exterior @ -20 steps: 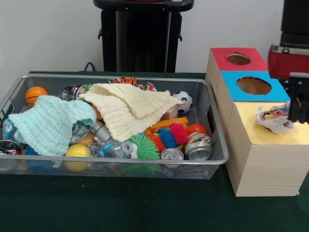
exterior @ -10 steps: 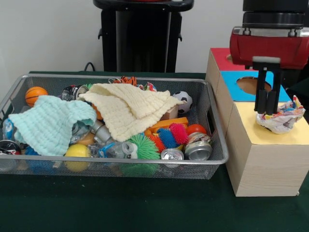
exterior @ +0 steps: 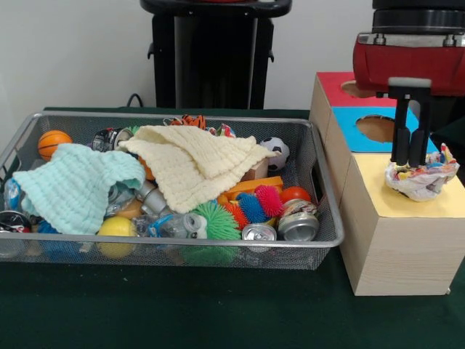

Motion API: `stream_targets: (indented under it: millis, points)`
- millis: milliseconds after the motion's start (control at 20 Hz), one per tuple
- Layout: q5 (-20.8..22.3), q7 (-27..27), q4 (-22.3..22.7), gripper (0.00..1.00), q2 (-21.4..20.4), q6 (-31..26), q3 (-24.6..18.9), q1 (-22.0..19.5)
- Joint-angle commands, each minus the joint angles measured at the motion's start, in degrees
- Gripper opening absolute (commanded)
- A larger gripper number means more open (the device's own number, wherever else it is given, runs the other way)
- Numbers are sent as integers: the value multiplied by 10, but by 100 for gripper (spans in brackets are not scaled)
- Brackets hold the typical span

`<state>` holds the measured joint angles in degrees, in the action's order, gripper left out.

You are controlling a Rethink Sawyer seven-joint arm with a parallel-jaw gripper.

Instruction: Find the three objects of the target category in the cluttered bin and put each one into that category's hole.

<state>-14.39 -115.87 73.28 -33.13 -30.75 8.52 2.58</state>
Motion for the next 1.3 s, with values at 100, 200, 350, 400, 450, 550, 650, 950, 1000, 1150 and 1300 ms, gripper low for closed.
stream_targets:
  millis: [100, 200, 350, 400, 450, 550, 650, 950, 1000, 1150, 1300]
  points:
    - [27, -21, 85, 0, 33, -11, -70, 2]
    - [33, -21, 85, 0, 36, -6, -72, 1]
    - [40, -14, 85, 0, 39, -8, -74, -3]
    - [42, -12, 83, 0, 40, -13, -73, -3]
    - [45, -7, 75, 0, 46, -23, -74, -5]
    - [49, -6, 69, 0, 52, -38, -74, -6]
    - [56, -6, 69, 0, 54, -37, -71, -4]
    - [72, -4, 54, 0, 61, -56, -67, -5]
    - [74, -3, 48, 0, 65, -61, -66, -6]
    - [81, 3, 33, 0, 74, -73, -69, -11]
    - [95, 14, 22, 0, 74, -76, -67, -10]
